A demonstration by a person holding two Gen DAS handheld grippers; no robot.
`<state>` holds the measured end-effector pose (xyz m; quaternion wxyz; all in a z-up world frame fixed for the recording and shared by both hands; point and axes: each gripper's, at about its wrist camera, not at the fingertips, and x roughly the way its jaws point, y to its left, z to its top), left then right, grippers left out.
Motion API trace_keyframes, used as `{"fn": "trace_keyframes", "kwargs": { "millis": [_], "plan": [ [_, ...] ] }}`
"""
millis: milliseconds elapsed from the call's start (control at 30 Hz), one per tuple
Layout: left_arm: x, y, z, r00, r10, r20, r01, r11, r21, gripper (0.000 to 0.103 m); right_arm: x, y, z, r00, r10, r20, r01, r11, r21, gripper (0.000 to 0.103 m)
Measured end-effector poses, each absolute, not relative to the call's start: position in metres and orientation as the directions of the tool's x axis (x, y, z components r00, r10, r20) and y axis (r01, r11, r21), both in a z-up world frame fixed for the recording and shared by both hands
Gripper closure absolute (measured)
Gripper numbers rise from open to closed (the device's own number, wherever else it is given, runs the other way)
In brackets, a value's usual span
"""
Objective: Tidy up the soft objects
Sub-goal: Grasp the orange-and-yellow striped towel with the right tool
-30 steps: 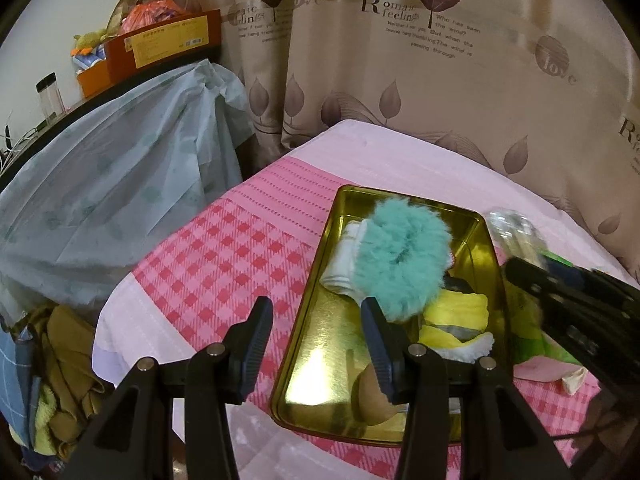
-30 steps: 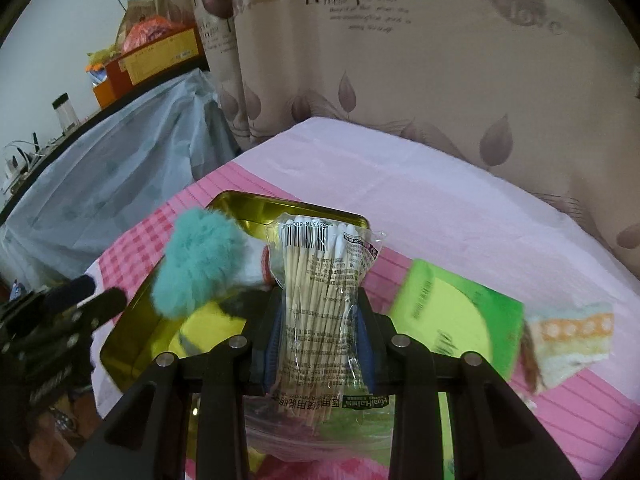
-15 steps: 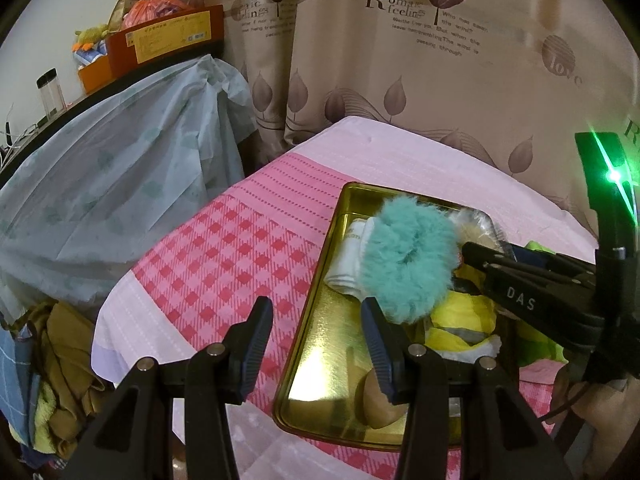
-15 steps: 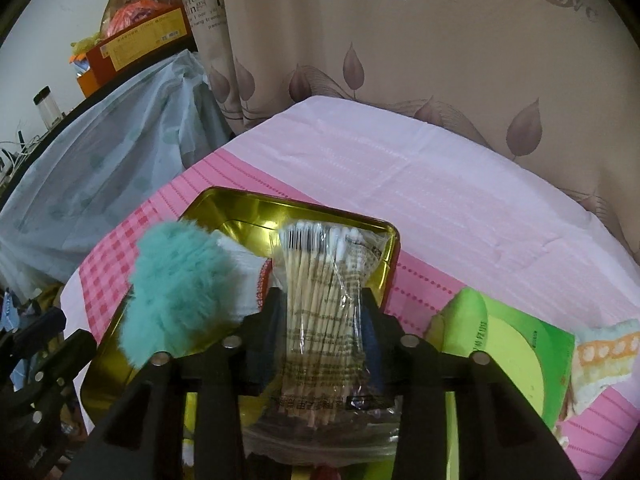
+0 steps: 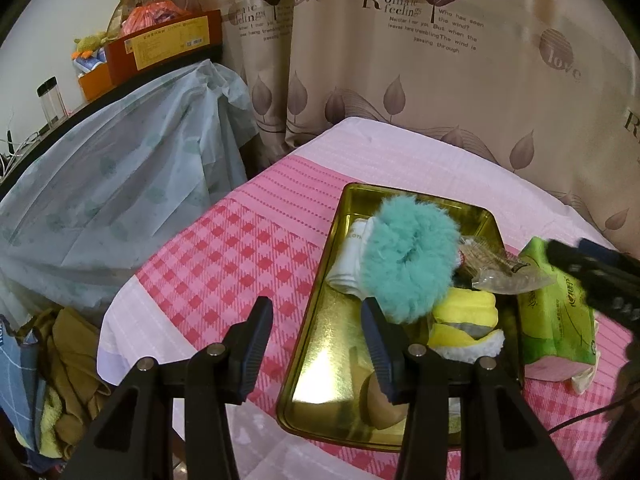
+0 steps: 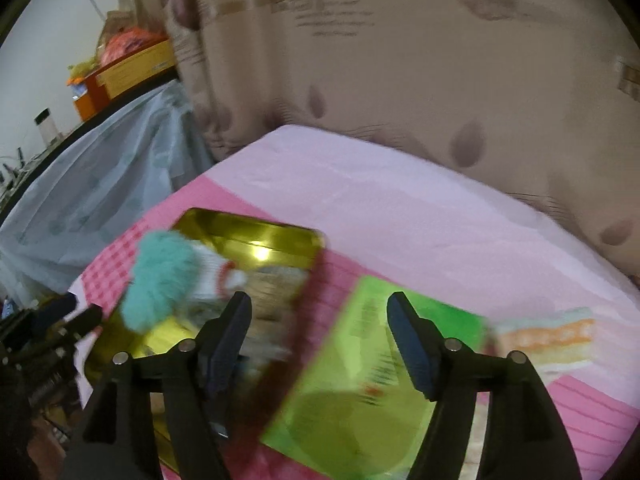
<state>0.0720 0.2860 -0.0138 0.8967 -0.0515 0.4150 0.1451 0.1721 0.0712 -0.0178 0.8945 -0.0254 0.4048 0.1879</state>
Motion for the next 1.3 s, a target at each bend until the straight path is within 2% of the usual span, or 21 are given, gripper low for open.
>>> {"fn": "trace_keyframes", "kwargs": {
  "millis": [233,333,433,700,900,1000,1067,1133,1233,1300],
  "plan": [
    [0.073,0.283,-0.015,0.614,0.228,-0.755,-0.296,0.954,0.048,0.056,0.181,-0.013,-0.021,0.632,0.160,-0.758,-0.199,0.979,0.041,0.024],
    [0.072,0.280,-0.014,0.617,0.233,-0.751,-0.293,0.955,0.055,0.056,0.189,-0.041,-0.032,0.624,0.086,-0.777,-0.131,0.991,0.005,0.013],
    [0.072,0.278,-0.014,0.619,0.236,-0.749,-0.286,0.956,0.064,0.056,0.200,-0.061,-0.045,0.609,0.033,-0.792,-0.085,0.996,-0.023,0.011],
    [0.074,0.270,-0.015,0.624,0.243,-0.743,-0.266,0.960,0.091,0.056,0.230,-0.080,-0.089,0.559,-0.015,-0.829,-0.051,0.997,-0.052,0.005],
    [0.077,0.262,-0.021,0.619,0.256,-0.742,-0.246,0.961,0.126,0.056,0.229,-0.083,-0.100,0.595,0.024,-0.803,-0.077,0.997,-0.027,0.003],
    [0.077,0.255,-0.023,0.617,0.272,-0.739,-0.235,0.959,0.157,0.056,0.222,-0.082,-0.101,0.616,0.037,-0.786,-0.104,0.994,-0.035,0.016],
    [0.076,0.252,-0.023,0.621,0.282,-0.731,-0.231,0.957,0.173,0.056,0.214,-0.081,-0.098,0.630,0.059,-0.774,-0.122,0.992,-0.024,0.040],
    [0.076,0.250,-0.022,0.626,0.287,-0.725,-0.229,0.956,0.182,0.056,0.208,-0.081,-0.095,0.642,0.042,-0.765,-0.116,0.992,-0.043,0.057],
    [0.074,0.247,-0.022,0.633,0.290,-0.718,-0.223,0.956,0.189,0.056,0.199,-0.090,-0.095,0.652,0.041,-0.757,-0.109,0.993,-0.039,0.067],
    [0.074,0.246,-0.021,0.636,0.293,-0.714,-0.220,0.956,0.196,0.056,0.193,-0.094,-0.093,0.656,0.038,-0.754,-0.105,0.994,-0.041,0.069]
  ]
}}
